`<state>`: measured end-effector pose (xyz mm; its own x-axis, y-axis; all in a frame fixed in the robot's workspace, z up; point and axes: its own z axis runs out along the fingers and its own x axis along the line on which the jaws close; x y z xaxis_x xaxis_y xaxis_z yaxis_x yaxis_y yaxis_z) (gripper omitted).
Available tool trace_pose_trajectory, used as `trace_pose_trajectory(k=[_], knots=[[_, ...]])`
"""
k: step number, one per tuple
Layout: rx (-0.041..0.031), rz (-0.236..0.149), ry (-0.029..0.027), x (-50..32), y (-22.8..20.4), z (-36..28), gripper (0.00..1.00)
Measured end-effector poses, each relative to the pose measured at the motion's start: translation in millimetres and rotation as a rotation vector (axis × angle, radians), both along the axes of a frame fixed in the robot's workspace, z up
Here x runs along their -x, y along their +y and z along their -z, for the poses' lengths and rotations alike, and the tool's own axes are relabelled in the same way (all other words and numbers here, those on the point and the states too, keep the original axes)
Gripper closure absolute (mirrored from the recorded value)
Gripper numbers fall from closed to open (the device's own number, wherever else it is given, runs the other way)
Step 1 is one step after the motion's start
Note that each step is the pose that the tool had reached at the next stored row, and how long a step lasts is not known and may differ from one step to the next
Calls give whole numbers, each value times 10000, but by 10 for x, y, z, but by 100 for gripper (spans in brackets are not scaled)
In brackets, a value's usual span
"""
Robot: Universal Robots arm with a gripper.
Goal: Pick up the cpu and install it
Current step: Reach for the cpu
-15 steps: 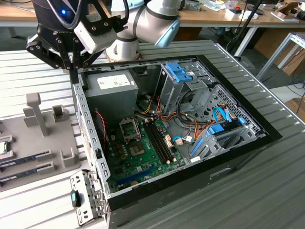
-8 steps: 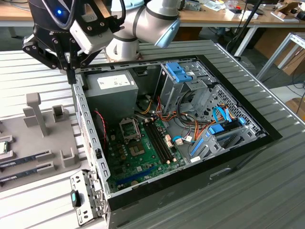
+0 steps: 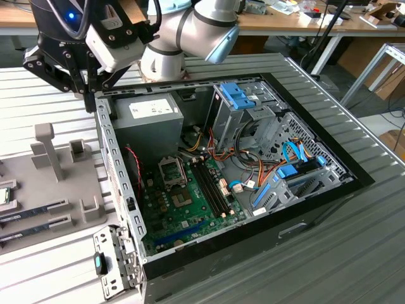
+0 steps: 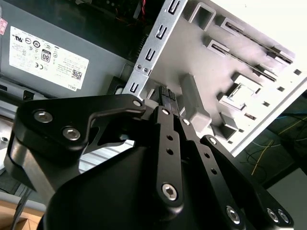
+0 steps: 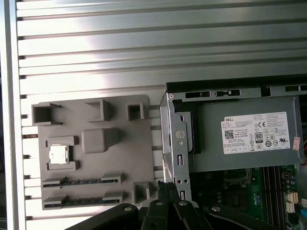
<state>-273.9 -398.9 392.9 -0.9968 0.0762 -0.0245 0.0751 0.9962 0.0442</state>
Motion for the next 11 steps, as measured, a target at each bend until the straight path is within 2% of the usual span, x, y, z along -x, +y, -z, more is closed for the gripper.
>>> trace_pose_trajectory(k=[11], knots=[[0, 0, 0, 89, 0, 0, 89]])
